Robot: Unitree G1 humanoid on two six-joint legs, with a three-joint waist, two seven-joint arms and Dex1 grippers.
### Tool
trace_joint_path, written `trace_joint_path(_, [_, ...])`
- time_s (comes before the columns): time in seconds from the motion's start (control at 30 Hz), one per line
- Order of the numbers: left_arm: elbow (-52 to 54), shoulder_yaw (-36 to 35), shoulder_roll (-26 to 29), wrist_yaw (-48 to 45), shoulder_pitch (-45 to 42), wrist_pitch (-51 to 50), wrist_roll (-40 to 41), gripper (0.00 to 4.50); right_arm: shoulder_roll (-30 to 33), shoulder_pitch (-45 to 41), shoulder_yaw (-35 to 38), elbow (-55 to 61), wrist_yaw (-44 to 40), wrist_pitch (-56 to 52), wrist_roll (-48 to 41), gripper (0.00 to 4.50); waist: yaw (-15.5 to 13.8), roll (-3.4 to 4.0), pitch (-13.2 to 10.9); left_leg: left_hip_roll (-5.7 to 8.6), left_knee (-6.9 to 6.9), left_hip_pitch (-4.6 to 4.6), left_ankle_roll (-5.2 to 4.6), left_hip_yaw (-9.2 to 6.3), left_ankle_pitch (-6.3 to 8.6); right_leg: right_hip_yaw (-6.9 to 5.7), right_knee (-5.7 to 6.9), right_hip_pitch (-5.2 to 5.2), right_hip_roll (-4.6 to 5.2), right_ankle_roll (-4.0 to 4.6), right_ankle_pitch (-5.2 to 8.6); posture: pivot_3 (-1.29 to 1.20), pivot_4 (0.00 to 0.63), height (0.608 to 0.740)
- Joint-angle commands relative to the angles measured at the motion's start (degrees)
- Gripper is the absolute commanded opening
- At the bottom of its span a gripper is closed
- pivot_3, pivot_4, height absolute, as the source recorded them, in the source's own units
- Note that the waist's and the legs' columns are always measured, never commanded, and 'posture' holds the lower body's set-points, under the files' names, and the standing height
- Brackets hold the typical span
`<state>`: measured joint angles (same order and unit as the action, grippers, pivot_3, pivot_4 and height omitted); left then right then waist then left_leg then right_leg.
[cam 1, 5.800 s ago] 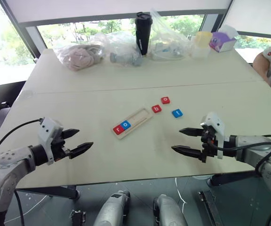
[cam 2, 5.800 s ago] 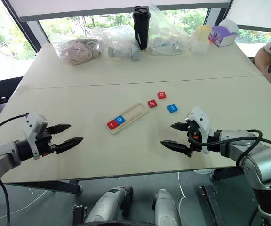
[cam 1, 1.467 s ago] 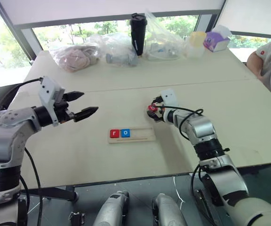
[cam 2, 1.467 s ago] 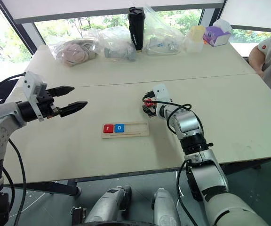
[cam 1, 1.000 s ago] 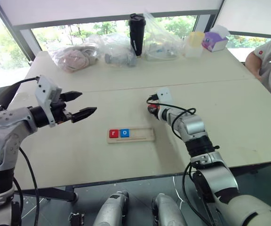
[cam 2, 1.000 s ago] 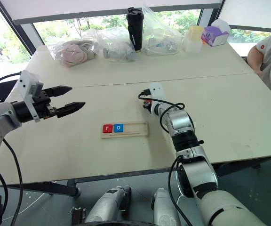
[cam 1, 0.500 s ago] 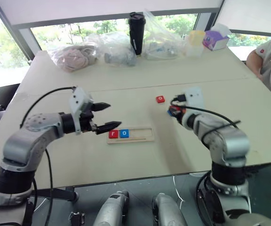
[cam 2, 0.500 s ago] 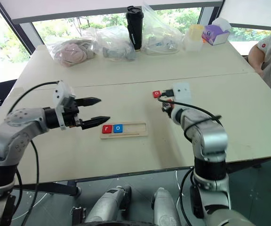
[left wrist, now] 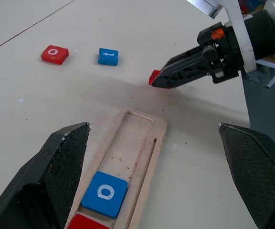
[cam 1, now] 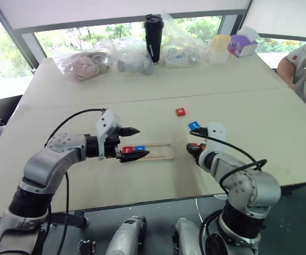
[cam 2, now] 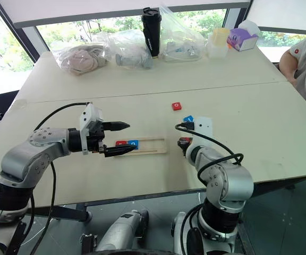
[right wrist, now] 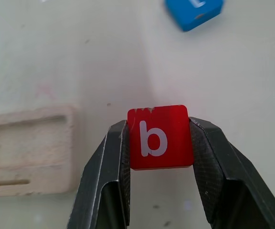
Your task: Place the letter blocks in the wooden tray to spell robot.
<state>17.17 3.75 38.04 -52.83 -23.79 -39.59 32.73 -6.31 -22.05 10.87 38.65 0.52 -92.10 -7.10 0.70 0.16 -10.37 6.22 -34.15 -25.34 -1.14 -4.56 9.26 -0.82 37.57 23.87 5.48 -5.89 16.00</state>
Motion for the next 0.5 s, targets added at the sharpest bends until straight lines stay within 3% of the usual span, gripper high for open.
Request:
trace_joint_path(0.03, [0.8,-0.9,-0.2,0.1,0.1,0.7,0.1,4.5,-0.2,0.6,-1.4,1.2,-0.3,-0.1,-0.3,1.15,0.0,0.0,0.0,0.0,0.0,0.0,0.05,0.0,0.03,0.0,0.0,0.0,0.0,0.0,0.0,0.0,0.15,0.74])
trace_joint_path(0.27, [-1.2,-1.1,0.4,-1.0,2.6,3.5,-1.2,4.5,3.0,0.3,-2.9,1.4,-1.6,0.5,-0.7,4.46,0.1,0.0,0.0,-0.02,0.01,0.01,0.06,0.0,0.04,0.0,0.0,0.02,-0.01,0.01,0.0,0.0,0.15,0.74])
trace_joint_path(0.33, [-0.5,-1.5,1.8,-1.9,3.5,3.5,-1.3,4.5,12.2,-0.5,-6.1,1.8,-5.6,4.2,-1.9,4.46,0.0,0.02,0.0,-0.01,0.01,0.01,0.07,0.01,0.04,0.0,0.0,0.02,0.0,0.01,0.0,0.0,0.15,0.74])
trace_joint_path(0.43, [1.6,-1.4,5.3,-5.0,5.7,3.0,-0.7,4.5,21.3,-1.2,-2.9,0.7,-16.2,11.3,-7.6,4.46,0.0,0.0,0.0,0.02,-0.01,-0.03,0.06,0.04,0.04,0.01,-0.16,-0.01,0.03,0.1,0.05,0.0,0.15,0.74])
trace_joint_path(0.5, [2.5,-1.3,7.2,-6.1,6.6,3.5,-1.2,4.5,31.8,1.6,-3.1,-0.1,-29.9,21.3,-12.2,4.46,-0.1,0.02,0.0,0.0,0.0,-0.03,0.06,0.04,0.04,0.01,-0.21,-0.06,0.01,0.1,0.05,0.0,0.15,0.74])
